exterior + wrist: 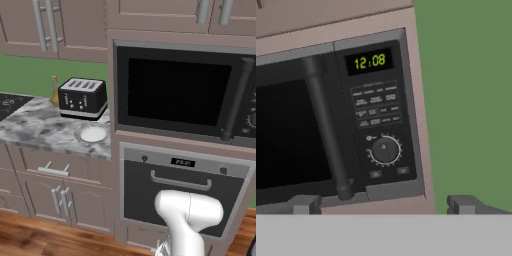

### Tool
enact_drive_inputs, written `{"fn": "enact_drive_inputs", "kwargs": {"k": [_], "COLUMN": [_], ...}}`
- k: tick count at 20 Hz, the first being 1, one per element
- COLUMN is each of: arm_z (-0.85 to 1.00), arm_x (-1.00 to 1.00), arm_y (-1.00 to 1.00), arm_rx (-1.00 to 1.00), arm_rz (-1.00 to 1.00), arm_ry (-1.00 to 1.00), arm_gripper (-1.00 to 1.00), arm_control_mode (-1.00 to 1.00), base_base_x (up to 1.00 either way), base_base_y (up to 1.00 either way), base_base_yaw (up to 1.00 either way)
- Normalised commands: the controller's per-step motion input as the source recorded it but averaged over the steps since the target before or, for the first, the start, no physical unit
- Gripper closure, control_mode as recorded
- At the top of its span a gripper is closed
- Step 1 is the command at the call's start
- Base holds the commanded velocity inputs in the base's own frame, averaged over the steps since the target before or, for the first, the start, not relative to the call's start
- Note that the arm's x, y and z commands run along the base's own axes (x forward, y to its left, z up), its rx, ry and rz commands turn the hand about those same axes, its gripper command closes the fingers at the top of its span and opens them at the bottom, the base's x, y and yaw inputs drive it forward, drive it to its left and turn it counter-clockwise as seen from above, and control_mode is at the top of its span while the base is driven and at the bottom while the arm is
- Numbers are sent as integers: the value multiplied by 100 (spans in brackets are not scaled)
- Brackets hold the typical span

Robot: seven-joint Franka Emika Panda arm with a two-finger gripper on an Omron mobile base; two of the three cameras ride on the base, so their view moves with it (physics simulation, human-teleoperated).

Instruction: Pick the squash from the counter and place it in the microwave. Then turn on the microwave.

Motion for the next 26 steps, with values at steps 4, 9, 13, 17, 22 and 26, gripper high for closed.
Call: {"fn": "enact_drive_inputs", "kwargs": {"k": [4,9,13,17,22,26], "arm_z": [-47,-39,-36,-31,-26,-30], "arm_x": [27,18,10,4,2,14], "arm_y": [29,21,10,10,8,3], "arm_rx": [-20,-13,-10,-7,-3,0], "arm_rz": [-8,-9,-8,-7,-6,-3], "arm_ry": [-13,-11,-9,-6,-6,-5], "arm_gripper": [-100,-100,-100,-100,-100,-100], "arm_control_mode": [-100,-100,-100,-100,-100,-100], "base_base_x": [0,0,0,0,0,0], "base_base_y": [0,0,0,0,0,0], "base_base_yaw": [0,0,0,0,0,0]}}
